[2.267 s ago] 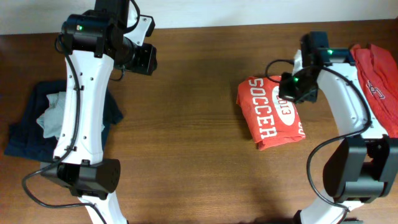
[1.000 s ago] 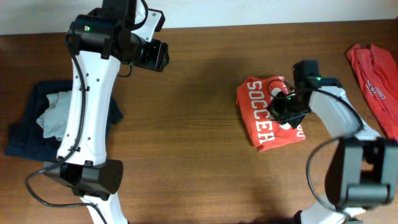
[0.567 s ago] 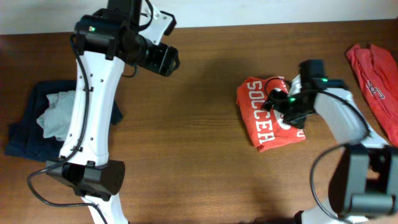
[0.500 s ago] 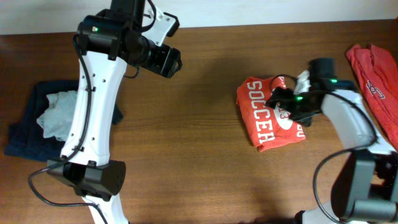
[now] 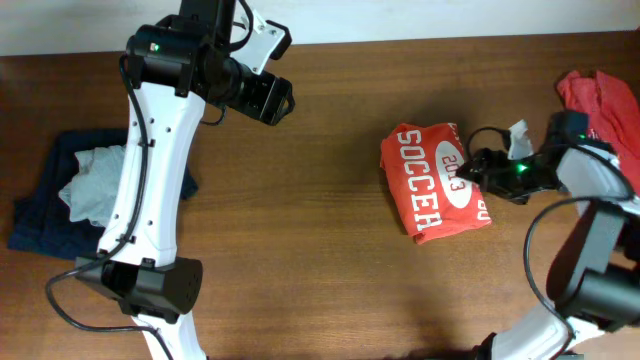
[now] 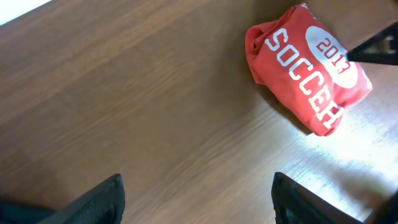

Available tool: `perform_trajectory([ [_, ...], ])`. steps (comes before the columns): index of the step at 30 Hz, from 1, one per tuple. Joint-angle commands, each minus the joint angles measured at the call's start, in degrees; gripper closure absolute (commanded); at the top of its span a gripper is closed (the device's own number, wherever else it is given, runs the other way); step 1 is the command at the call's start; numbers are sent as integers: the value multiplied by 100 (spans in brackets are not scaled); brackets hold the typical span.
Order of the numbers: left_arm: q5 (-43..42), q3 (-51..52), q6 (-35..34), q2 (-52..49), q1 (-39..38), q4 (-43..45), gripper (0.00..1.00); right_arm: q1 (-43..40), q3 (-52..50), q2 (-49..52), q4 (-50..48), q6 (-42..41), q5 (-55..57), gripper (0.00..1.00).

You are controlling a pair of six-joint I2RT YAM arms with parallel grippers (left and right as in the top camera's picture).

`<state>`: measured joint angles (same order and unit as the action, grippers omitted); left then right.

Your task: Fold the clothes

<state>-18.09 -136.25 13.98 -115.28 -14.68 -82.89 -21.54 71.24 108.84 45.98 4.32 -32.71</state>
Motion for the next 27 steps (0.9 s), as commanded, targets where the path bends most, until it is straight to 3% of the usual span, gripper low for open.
perform_trajectory([
  [1, -103, 46, 111, 48, 9, -13, 25, 223, 55, 326, -46, -37, -133, 24],
  [2, -103, 46, 111, 48, 9, -31, 25, 304, 55, 404, 28, -138, -175, 40],
  [4, -103, 46, 111, 48, 9, -52, 25, 457, 55, 452, 260, -179, -302, 45],
  [6, -103, 46, 114, 48, 9, -57, 25, 721, 55, 446, 546, -140, -586, 33],
  [9, -103, 46, 114, 48, 9, -20, 25, 1447, 55, 442, 785, -188, -918, 27],
  [13, 37, 46, 111, 48, 9, -28, 25, 2315, 55, 442, 341, -1434, -1187, 25],
  [16, 468, 46, 111, 48, 9, -83, 25, 2951, 55, 442, -640, -2833, -1235, 21],
  [20, 863, 46, 109, 48, 9, -254, 25, 3473, 57, 396, -1478, -3486, -1126, 17],
  [27, 909, 46, -708, 15, 435, -791, 24, 3451, 57, -525, -796, -2271, 879, 17],
])
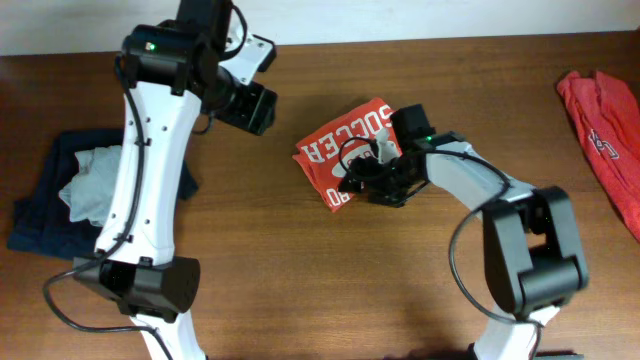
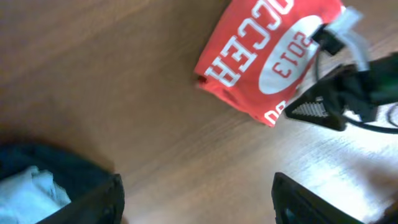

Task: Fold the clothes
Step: 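Grasp the folded shirt's left and right sides with both grippers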

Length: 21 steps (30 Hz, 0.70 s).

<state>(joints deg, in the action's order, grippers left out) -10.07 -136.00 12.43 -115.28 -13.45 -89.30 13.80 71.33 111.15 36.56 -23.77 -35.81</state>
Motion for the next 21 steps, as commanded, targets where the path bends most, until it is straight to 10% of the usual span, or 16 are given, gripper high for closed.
perform_trajectory([
  [1, 59, 22, -754, -31, 407, -216, 24, -118, 50, -1001, 179, 577, 1528, 17],
  [7, -1434, 560, -1034, -485, 501, -398, 25, -562, 125, -1545, 157, 546, 1895, 18],
  [12, -2218, 2024, -1357, -686, 293, 721, 25, -988, 131, -1209, -702, 531, 1270, 78],
  [21, -2881, 3939, -2820, -686, 254, 2894, 25, -964, 131, 214, -2275, -678, 247, 96],
])
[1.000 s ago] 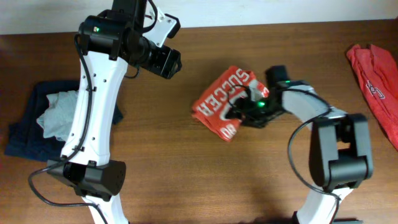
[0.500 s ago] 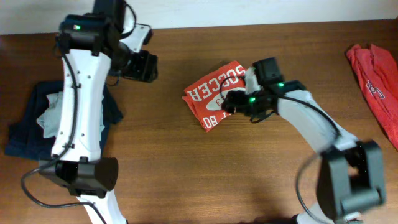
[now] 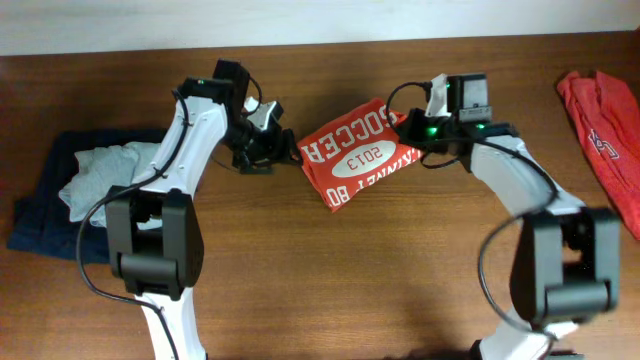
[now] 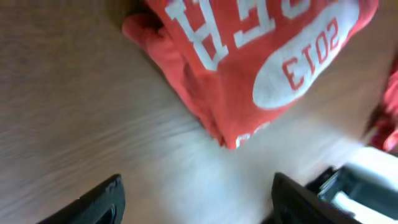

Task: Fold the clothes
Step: 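Grasp the folded shirt's left and right sides with both grippers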

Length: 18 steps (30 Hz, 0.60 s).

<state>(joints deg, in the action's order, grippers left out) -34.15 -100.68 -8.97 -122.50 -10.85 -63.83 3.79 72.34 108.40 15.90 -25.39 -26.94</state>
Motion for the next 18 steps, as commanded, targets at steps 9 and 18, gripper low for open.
perform_trajectory([
  [9, -553, 1751, -1932, 35, -208, 2594, 24, 35, 31, 1145, -280, -533, -863, 96],
  [18, -317, 3204, -4450, 22, -807, 5130, 1, 35, 31, 1145, -157, -533, -866, 96],
])
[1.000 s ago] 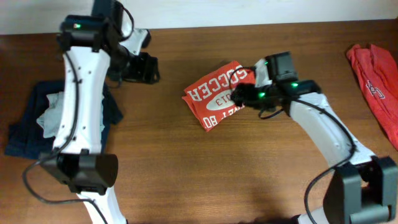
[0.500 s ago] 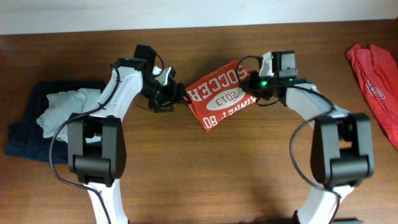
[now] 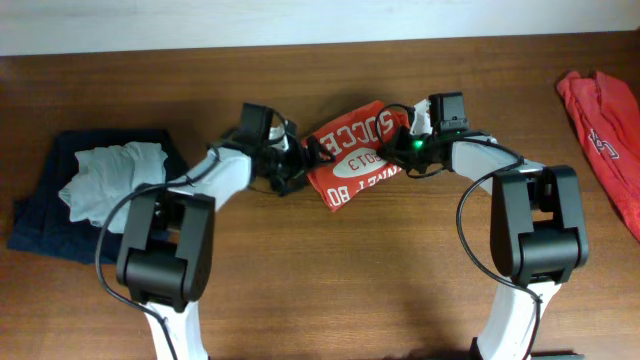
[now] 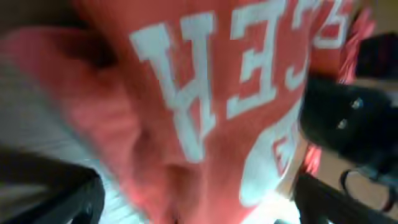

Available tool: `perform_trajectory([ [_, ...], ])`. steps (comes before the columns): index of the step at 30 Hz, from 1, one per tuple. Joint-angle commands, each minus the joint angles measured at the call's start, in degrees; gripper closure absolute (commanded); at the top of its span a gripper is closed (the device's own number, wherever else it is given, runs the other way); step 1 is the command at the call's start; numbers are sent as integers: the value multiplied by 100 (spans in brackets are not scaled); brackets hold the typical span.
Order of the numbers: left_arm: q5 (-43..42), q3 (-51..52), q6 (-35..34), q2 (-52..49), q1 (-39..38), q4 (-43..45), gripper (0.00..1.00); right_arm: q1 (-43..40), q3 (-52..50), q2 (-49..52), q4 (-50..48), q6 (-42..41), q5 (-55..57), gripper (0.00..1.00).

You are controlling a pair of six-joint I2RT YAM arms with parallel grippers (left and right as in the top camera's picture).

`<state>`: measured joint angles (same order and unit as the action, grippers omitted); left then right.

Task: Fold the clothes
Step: 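Grasp the folded shirt's left and right sides with both grippers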

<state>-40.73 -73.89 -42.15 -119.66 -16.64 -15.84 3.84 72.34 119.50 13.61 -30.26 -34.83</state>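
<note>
The folded red SOCCER shirt (image 3: 352,158) lies at the table's middle, tilted. My left gripper (image 3: 298,160) is at its left edge. In the left wrist view the shirt (image 4: 211,93) fills the frame, blurred, and my left gripper (image 4: 196,214) is open with the shirt's edge between its wide-apart fingers (image 4: 81,202). My right gripper (image 3: 412,145) is at the shirt's right edge and also shows as a dark shape (image 4: 348,115). Whether its jaws hold the cloth is not visible.
A dark navy pile (image 3: 40,215) with a pale grey-blue garment (image 3: 105,175) on top lies at the left. A loose red garment (image 3: 605,100) lies at the table's right edge. Bare wood stretches across the front.
My left gripper has moved right from just beside the shirt's left edge onto it, so the edge now sits between its open fingers. The right gripper has shifted slightly lower at the right edge.
The shirt first lay right of centre with my right gripper at its right side and my left arm high at the back. Then it lay at the middle, turned, with the right gripper on it. Later both grippers flanked it, and now the left one straddles its edge.
</note>
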Motion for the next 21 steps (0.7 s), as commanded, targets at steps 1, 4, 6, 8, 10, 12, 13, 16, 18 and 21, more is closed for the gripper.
perform_trajectory([
  [1, 339, 566, -1235, -264, -262, 424, 1, 31, 31, 35, 72, -46, -76, 96],
  [4, 321, 634, -1399, -271, -422, 586, 1, 31, 31, 35, 74, -46, -79, 96],
  [6, 319, 634, -1425, -299, -483, 695, 1, 33, 31, 35, 76, -46, -90, 96],
  [8, 415, 634, -1574, -365, -507, 970, 1, 33, 31, 35, 79, -46, -131, 96],
  [10, 455, 634, -1646, -426, -503, 1281, 4, 33, 31, 35, 79, -46, -173, 96],
  [12, 450, 634, -1663, -507, -496, 1578, 11, 31, 31, 35, 96, -46, -208, 96],
  [13, 452, 634, -1679, -555, -496, 1687, 20, 33, 31, 35, 116, -46, -214, 96],
  [16, 516, 634, -1672, -634, -496, 1880, 24, 33, 31, 35, 164, -46, -227, 96],
  [18, 621, 634, -1606, -640, -496, 2065, 28, 31, 31, 35, 236, -44, -229, 96],
  [21, 549, 634, -1375, -640, -496, 2632, 53, 31, 31, 35, 387, -20, -232, 96],
])
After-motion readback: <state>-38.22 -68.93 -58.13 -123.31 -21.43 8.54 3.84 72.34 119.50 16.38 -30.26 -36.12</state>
